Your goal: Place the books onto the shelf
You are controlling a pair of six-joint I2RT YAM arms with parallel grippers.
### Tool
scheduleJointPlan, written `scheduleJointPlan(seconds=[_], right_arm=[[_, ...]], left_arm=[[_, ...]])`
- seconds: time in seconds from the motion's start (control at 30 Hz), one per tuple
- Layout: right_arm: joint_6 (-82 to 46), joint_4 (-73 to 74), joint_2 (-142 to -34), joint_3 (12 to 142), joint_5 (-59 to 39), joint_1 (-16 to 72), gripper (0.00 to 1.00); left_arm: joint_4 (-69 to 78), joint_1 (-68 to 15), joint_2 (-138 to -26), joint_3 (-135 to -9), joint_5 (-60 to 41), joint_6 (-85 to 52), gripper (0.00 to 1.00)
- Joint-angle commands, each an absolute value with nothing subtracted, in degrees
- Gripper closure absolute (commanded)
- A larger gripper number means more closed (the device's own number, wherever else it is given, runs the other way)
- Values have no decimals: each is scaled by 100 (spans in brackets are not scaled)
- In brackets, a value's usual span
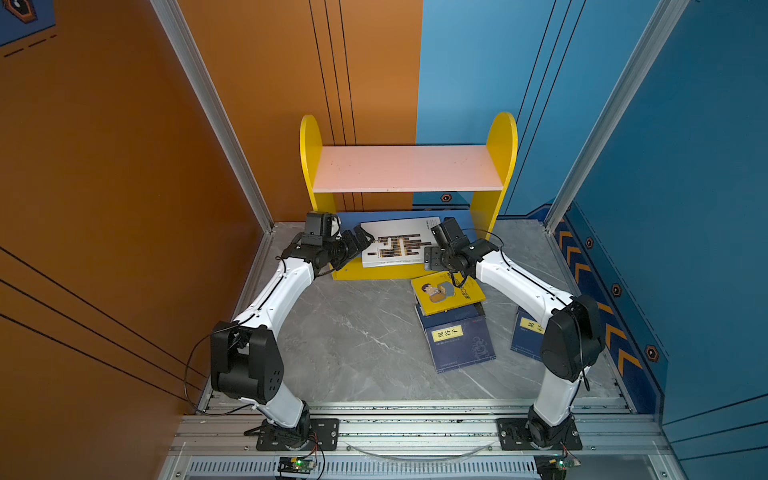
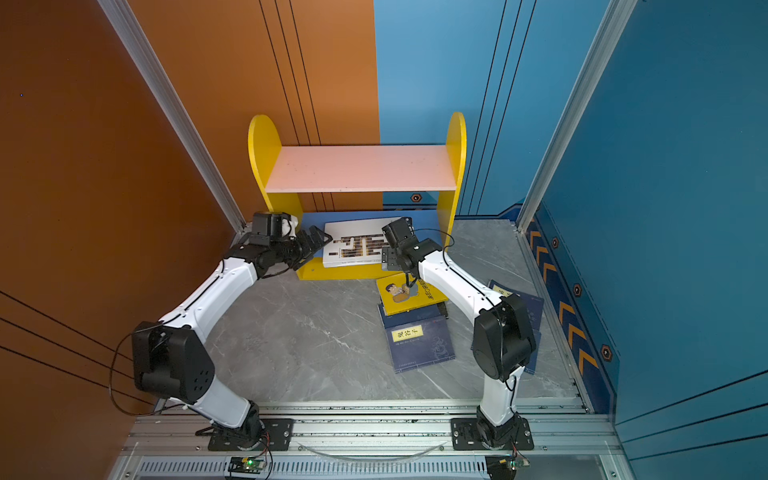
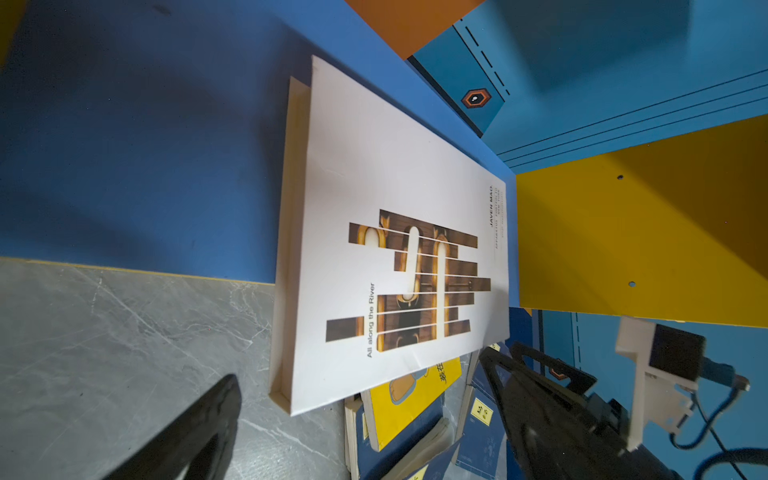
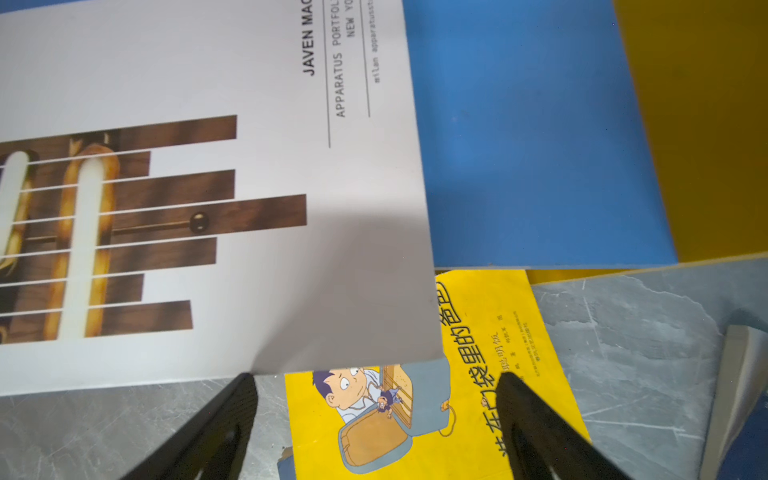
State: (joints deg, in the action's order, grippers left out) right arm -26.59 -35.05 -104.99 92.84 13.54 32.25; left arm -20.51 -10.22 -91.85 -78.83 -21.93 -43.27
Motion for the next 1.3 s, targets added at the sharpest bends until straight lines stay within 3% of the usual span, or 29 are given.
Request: scheduleJointPlan(seconds=[0.0, 0.5, 1.0, 1.27], right_arm=[[-2589, -3204, -10273, 9218, 1041, 3230, 6], [-2798, -2906, -10590, 9421, 555, 3006, 6], [-3071, -2602, -11289, 9987, -235, 3076, 9], [-3344, -2584, -11843, 10782, -241, 3386, 10]], left_arm=[[-2114, -1139, -9269, -8057, -1908, -4228, 1], [-2355, -1248, -8934, -7738, -1208, -4096, 1], [-2889, -111, -7547, -6661, -1332, -3422, 1], [-3112, 153, -7565, -6443, -1300, -2976, 2]])
